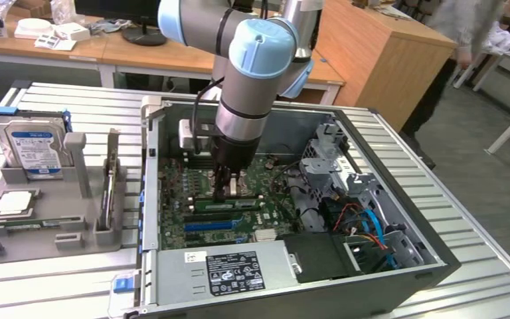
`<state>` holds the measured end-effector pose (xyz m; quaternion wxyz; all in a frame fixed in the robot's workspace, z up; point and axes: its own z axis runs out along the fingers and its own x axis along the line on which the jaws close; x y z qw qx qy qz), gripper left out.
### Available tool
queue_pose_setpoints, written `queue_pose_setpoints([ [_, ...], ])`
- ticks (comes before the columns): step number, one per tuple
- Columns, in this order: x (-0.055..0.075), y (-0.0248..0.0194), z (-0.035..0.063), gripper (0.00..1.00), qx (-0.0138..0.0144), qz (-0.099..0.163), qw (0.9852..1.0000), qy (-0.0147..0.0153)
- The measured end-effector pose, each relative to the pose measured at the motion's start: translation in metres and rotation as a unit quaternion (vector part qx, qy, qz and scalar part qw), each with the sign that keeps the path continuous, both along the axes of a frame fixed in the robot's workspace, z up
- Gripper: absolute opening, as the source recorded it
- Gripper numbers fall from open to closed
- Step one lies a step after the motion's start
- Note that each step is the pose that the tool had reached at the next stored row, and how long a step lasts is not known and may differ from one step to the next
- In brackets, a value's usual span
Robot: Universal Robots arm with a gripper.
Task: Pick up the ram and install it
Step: 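Press down the ram until it locks into place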
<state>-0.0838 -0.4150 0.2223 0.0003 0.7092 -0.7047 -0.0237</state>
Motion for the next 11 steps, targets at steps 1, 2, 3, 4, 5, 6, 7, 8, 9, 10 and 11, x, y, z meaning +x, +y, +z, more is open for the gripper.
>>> queue_pose_setpoints([
  [1,0.0000,-0.0001,-0.0001,0.11,-0.0001,0.000,1.0000,0.0000],
  [2,0.0000,-0.0001,-0.0001,0.11,-0.0001,0.000,1.0000,0.0000],
  [3,0.0001,-0.0001,-0.0001,0.11,-0.0001,0.000,1.0000,0.0000],
  [4,0.0001,-0.0001,-0.0001,0.11,-0.0001,0.000,1.0000,0.0000],
  [5,0.0001,-0.0001,-0.0001,0.11,-0.0001,0.000,1.0000,0.0000],
  [6,0.0001,-0.0001,-0.0002,0.11,-0.0001,0.000,1.0000,0.0000],
  [7,0.0001,-0.0001,-0.0002,0.11,-0.0001,0.000,1.0000,0.0000],
  [8,0.0001,-0.0002,-0.0004,0.11,0.0002,0.000,1.0000,0.0000],
  [9,0.0001,-0.0003,-0.0006,0.11,0.0003,0.000,1.0000,-0.0001],
  [10,0.0001,-0.0003,-0.0006,0.11,0.0004,0.000,1.0000,0.0000],
  [11,0.0001,-0.0003,-0.0006,0.11,0.0004,0.000,1.0000,0.0000],
])
